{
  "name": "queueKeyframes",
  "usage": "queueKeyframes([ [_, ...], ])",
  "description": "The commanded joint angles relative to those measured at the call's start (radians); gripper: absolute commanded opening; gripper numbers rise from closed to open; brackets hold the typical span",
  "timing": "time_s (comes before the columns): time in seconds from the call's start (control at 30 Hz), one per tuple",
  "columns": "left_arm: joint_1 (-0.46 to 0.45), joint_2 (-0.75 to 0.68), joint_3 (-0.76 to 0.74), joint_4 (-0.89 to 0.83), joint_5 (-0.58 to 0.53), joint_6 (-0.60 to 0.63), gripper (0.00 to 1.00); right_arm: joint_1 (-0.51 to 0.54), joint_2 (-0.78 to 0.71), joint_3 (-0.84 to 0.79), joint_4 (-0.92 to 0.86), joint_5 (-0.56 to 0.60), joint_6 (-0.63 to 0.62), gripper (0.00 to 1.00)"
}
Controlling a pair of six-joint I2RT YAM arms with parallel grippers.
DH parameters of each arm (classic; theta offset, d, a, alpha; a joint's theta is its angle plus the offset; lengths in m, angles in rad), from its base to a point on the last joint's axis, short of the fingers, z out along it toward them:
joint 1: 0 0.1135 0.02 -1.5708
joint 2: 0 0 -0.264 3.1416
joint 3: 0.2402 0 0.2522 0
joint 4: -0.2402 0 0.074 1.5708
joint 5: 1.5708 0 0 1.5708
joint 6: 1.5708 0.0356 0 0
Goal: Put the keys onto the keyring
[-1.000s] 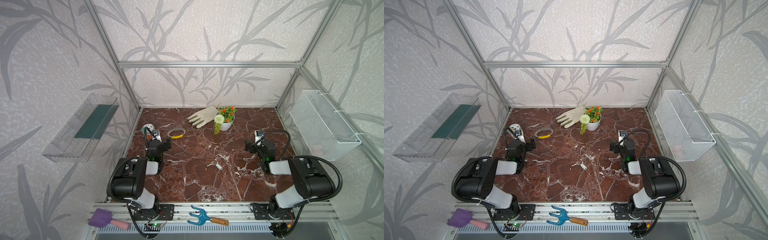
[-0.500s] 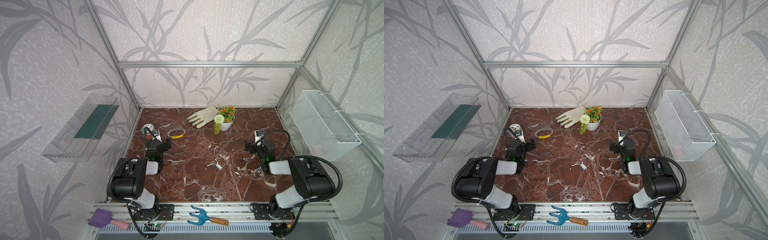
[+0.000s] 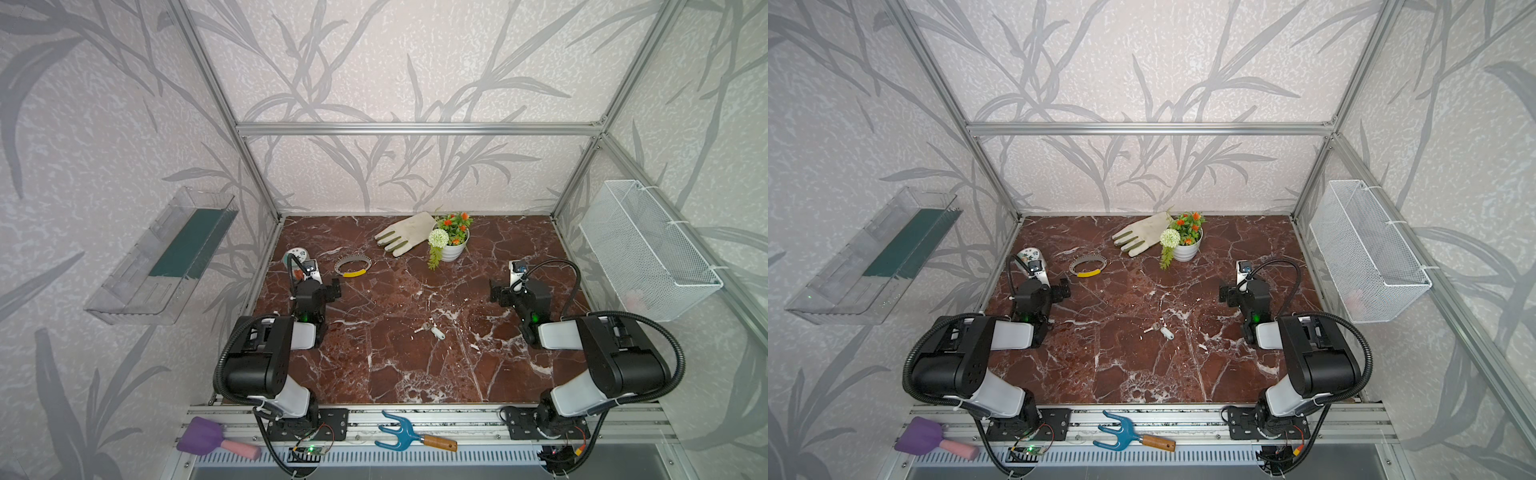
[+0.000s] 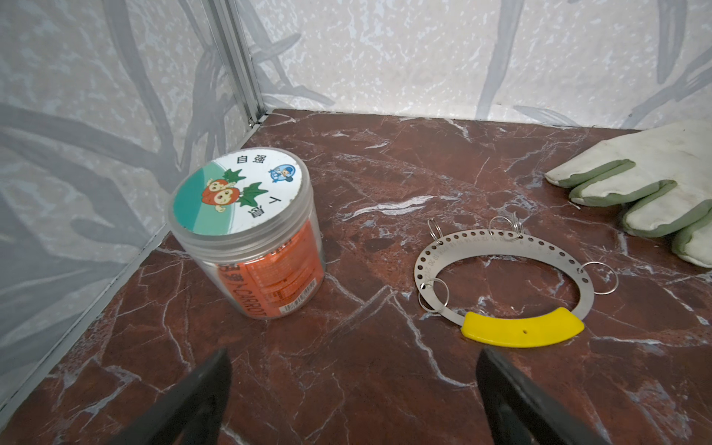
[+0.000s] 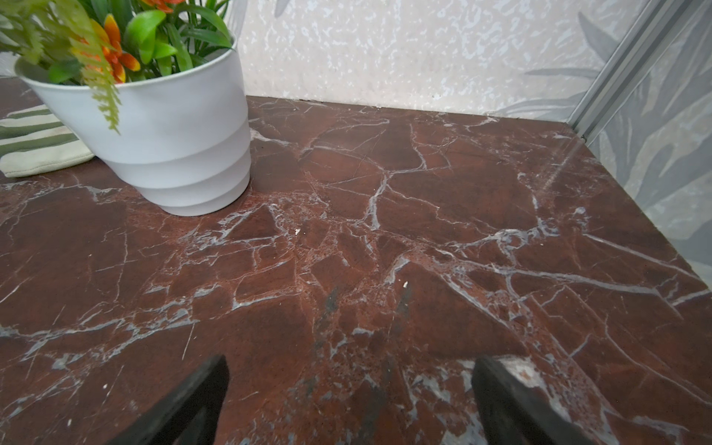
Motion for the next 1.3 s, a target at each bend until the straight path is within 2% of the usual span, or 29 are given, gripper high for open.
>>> queueKeyframes([
  [0.0, 0.006, -0.005, 0.006, 0.006, 0.006, 0.001, 0.99, 0.003, 0.000, 0.018, 0.011, 0.024, -0.008, 0.99],
  [0.07, 0.004, -0.049, 0.035, -0.082, 0.002, 0.003, 0.99, 0.008, -0.032, 0.016, -0.007, 0.078, 0.006, 0.99],
  [0.17, 0.004, -0.152, 0.157, -0.419, -0.046, -0.023, 0.99, 0.014, -0.137, 0.034, -0.124, 0.111, 0.010, 0.99],
  [0.23, 0.004, -0.202, 0.255, -0.626, -0.122, -0.110, 0.99, 0.016, -0.225, 0.033, -0.201, 0.144, 0.019, 0.99],
  [0.3, 0.007, -0.234, 0.353, -0.828, -0.178, -0.252, 0.99, 0.017, -0.308, 0.009, -0.201, 0.179, 0.057, 0.99],
  [0.37, 0.009, -0.251, 0.449, -1.015, -0.176, -0.348, 0.99, 0.016, -0.395, -0.010, -0.212, 0.204, 0.142, 0.99],
  [0.43, 0.011, -0.268, 0.521, -1.155, -0.110, -0.414, 0.99, 0.007, -0.495, 0.017, -0.337, 0.165, 0.235, 0.99],
  [0.5, 0.011, -0.293, 0.542, -1.205, -0.028, -0.454, 0.99, 0.003, -0.556, 0.064, -0.467, 0.100, 0.310, 0.99],
  [0.6, 0.011, -0.336, 0.545, -1.237, 0.085, -0.495, 0.99, -0.001, -0.596, 0.134, -0.651, 0.077, 0.453, 0.99],
  [0.77, 0.009, -0.388, 0.514, -1.218, 0.230, -0.456, 0.99, -0.004, -0.586, 0.233, -0.833, -0.038, 0.511, 0.99],
  [0.97, 0.003, -0.414, 0.475, -1.233, 0.296, -0.470, 0.98, -0.004, -0.601, 0.254, -0.865, -0.183, 0.606, 0.99],
  [1.07, -0.010, -0.419, 0.464, -1.257, 0.315, -0.464, 0.98, -0.002, -0.588, 0.283, -0.907, -0.271, 0.608, 0.99],
  [1.27, -0.056, -0.413, 0.459, -1.315, 0.311, -0.450, 0.97, 0.030, -0.587, 0.269, -0.942, -0.310, 0.594, 0.99],
])
